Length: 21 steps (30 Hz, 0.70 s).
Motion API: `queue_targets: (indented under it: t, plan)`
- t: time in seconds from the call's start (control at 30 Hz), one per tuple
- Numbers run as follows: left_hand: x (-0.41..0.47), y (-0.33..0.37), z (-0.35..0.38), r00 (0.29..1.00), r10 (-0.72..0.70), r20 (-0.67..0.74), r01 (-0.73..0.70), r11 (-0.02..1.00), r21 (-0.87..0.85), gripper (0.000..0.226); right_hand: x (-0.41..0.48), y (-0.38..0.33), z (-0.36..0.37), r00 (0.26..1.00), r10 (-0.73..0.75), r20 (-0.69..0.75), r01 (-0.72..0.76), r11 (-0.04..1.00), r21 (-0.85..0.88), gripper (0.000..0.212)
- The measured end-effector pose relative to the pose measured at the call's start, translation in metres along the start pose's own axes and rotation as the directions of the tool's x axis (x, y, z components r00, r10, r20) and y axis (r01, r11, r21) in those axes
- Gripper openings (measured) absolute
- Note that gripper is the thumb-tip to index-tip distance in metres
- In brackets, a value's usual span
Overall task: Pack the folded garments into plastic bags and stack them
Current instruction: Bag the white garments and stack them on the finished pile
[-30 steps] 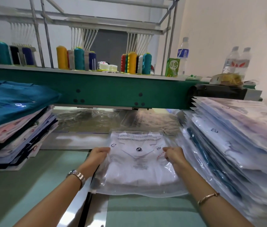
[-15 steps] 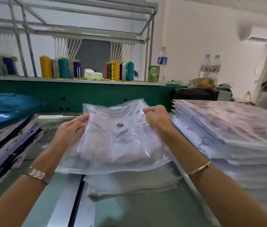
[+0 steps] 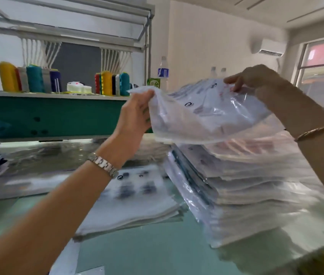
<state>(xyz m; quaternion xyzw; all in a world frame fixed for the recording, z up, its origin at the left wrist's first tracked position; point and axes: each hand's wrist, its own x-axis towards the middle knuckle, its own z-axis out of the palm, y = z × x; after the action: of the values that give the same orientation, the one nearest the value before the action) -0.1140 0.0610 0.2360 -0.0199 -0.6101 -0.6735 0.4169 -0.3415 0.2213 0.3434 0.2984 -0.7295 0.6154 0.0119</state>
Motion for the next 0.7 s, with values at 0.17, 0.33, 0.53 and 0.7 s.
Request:
queue_targets:
  t: [0.17, 0.33, 0.53, 0.7]
  plan:
    - [0.032, -0.049, 0.061, 0.983, -0.172, 0.071, 0.172, 0.985, 0.006, 0.028, 0.034, 0.05, -0.077, 0.992, 0.095, -0.088, -0.102, 0.991, -0.087, 0.05]
    - [0.044, -0.08, 0.092, 0.961, -0.27, 0.054, 0.261, 0.956, 0.136, 0.011, 0.049, 0.091, -0.115, 0.973, 0.156, -0.168, -0.169, 0.984, -0.066, 0.056]
    - [0.047, -0.099, 0.098, 0.92, -0.385, -0.071, 0.391, 0.903, 0.178, 0.038, 0.058, 0.114, -0.115, 0.971, 0.206, -0.123, -0.222, 0.966, -0.129, 0.053]
    - [0.049, -0.106, 0.097, 0.936, -0.348, -0.057, 0.343, 0.863, 0.372, 0.013, 0.07, 0.137, -0.113, 0.958, 0.237, -0.16, -0.269, 0.938, -0.217, 0.023]
